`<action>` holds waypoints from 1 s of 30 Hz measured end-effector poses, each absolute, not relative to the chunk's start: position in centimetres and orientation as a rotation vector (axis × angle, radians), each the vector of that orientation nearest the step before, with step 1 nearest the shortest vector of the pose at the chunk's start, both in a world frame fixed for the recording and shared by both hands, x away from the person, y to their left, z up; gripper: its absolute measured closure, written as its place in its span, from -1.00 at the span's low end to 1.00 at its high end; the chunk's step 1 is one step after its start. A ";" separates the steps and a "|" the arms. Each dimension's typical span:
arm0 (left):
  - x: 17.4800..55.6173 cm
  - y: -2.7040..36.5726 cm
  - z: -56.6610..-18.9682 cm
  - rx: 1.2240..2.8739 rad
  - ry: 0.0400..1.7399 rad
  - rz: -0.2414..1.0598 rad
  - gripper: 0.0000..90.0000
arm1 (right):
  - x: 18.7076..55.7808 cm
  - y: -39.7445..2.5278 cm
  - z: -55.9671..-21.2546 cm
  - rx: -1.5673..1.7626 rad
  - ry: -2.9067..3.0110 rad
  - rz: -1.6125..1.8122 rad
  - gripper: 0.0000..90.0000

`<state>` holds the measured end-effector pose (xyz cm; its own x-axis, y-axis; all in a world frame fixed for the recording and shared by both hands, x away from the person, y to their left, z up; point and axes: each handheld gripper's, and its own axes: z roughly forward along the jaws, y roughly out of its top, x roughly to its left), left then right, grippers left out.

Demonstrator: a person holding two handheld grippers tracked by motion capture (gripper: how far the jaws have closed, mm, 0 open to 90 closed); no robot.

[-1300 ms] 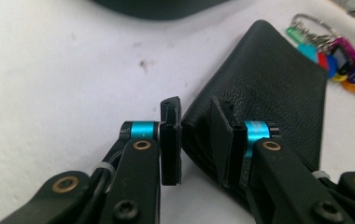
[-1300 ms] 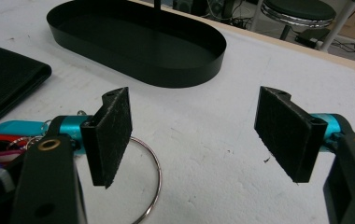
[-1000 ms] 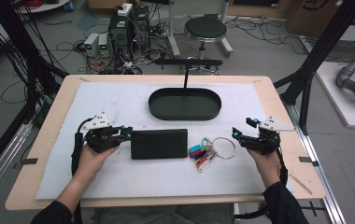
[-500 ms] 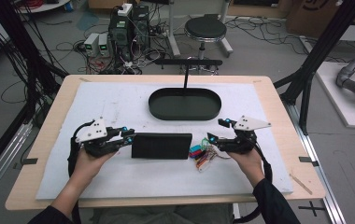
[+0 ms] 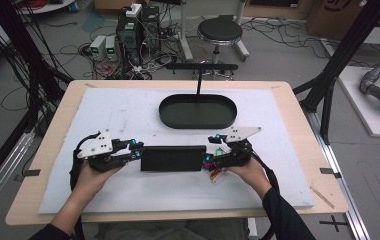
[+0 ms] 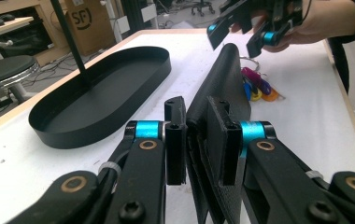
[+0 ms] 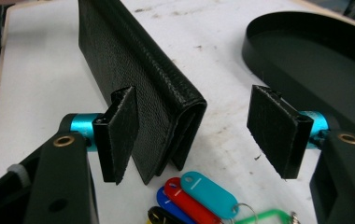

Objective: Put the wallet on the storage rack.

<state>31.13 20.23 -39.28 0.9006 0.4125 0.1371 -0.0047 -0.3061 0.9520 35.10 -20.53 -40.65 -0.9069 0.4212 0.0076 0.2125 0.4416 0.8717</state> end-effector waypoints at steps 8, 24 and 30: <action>31.0 20.5 -39.5 1.851 0.295 0.408 0.72 | 36.0 -18.7 -41.4 0.461 2.610 1.440 0.22; 32.2 21.2 -40.6 1.856 0.406 0.290 -0.06 | 34.9 -19.0 -40.1 0.284 2.619 1.488 0.69; 32.5 20.2 -41.1 1.886 0.380 0.274 -0.09 | 34.7 -19.5 -39.3 0.278 2.587 1.579 0.69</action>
<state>32.45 20.16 -41.13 0.9207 0.3903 0.0045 0.1277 -0.3120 0.9415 34.70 -19.50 -39.32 -0.9786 0.2057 0.0112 0.1040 0.4465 0.8887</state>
